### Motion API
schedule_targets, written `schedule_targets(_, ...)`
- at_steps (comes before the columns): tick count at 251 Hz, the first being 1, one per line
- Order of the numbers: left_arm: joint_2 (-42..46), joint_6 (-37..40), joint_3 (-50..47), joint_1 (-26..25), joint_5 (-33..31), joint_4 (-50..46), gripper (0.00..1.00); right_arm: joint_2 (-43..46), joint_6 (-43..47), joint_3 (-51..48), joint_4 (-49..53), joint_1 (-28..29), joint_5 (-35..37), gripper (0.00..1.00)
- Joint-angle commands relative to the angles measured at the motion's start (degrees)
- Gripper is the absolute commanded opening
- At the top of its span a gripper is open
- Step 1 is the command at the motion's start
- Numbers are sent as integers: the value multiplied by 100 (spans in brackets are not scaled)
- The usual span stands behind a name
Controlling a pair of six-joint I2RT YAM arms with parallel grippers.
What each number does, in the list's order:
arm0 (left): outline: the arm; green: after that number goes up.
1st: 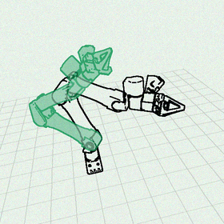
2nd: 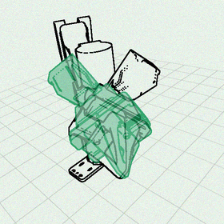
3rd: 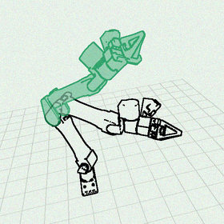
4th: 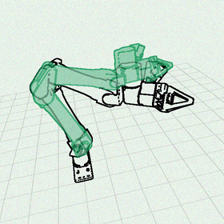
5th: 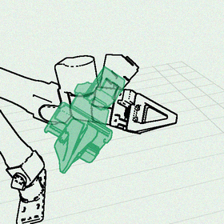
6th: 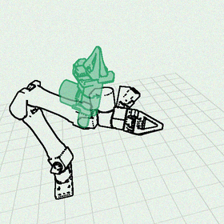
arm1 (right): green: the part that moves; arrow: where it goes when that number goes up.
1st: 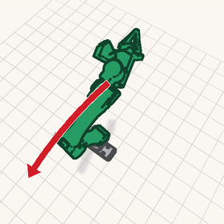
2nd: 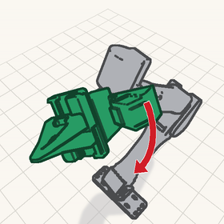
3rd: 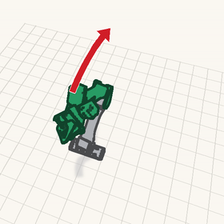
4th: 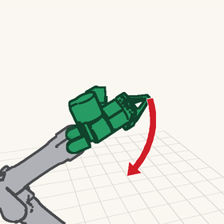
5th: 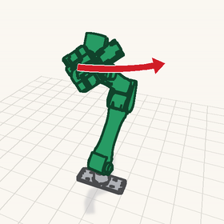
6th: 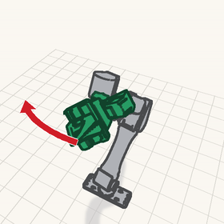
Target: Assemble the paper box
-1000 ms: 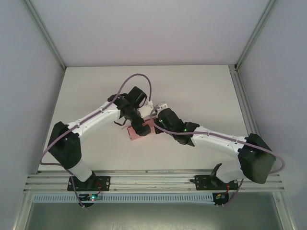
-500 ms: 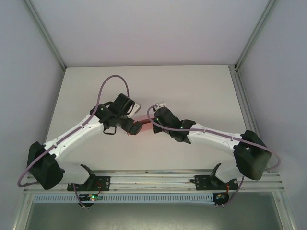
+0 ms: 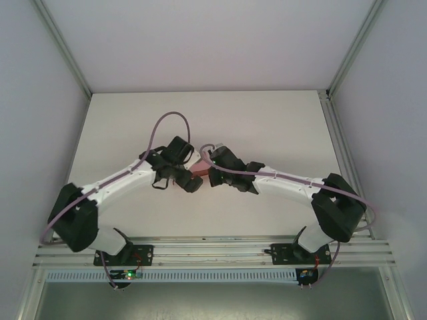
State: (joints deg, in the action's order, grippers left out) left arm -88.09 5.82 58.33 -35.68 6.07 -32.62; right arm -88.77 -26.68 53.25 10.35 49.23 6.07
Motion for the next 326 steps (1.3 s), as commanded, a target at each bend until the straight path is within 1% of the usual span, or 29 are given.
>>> schedule_targets(1,-463,176,191,-48,517,-101,96,48,83,-132,266,-46,-238,3)
schedule_targets(21,-709,49,145,-52,528,-212,95,160,202,-140,440,-69,-369,13)
schedule_targets(25,-737,22,122,-56,515,-218,95,188,225,-146,489,-66,-361,18)
schedule_targets(32,-768,-12,70,-60,489,-202,95,256,256,-156,571,-71,-341,31)
schedule_targets(35,-775,-23,47,-57,485,-190,95,290,271,-133,606,-81,-330,35)
schedule_targets(49,-786,-64,-34,-55,471,-160,94,477,314,-199,740,-130,-277,42)
schedule_targets(75,-682,-178,-84,-61,573,-89,95,923,331,-326,713,-356,-343,62)
schedule_targets(91,-499,-201,-91,-70,693,3,95,1129,262,-487,370,-591,-586,68)
schedule_targets(104,-328,-194,-69,-69,748,90,95,1178,134,-545,133,-847,-870,72)
schedule_targets(134,10,-365,247,-65,504,51,100,967,-72,-396,-33,-1344,-1388,75)
schedule_targets(162,234,-610,601,-57,86,-75,100,547,36,-76,-68,-1443,-1557,76)
schedule_targets(194,482,-1292,701,-42,-669,-275,100,-104,336,446,81,-1447,-1781,75)
schedule_targets(211,600,-1709,576,26,-1097,-381,100,-438,363,704,98,-1446,-1657,75)
schedule_targets(221,642,-2103,496,135,-1383,-495,100,-652,457,880,139,-1440,-1684,74)
schedule_targets(235,659,-2677,381,379,-1498,-682,100,-941,534,1104,274,-1424,-1727,73)
schedule_targets(244,645,-2972,243,577,-1344,-695,100,-1100,598,1196,346,-1401,-1778,72)
schedule_targets(272,623,-3587,-301,1149,-468,-271,100,-1335,666,1184,336,-1281,-1792,70)
schedule_targets(294,652,-3889,-863,1605,320,628,100,-1445,649,1089,313,-1198,-1793,68)
schedule_targets(306,634,-3984,-1162,1842,960,1223,100,-1528,615,1034,276,-1188,-1793,67)
schedule_targets(315,614,-4113,-1340,2001,1286,1608,100,-1583,571,1000,251,-1179,-1768,66)
schedule_targets(326,576,-4176,-1495,2147,1677,2011,100,-1638,499,944,207,-1187,-1733,59)
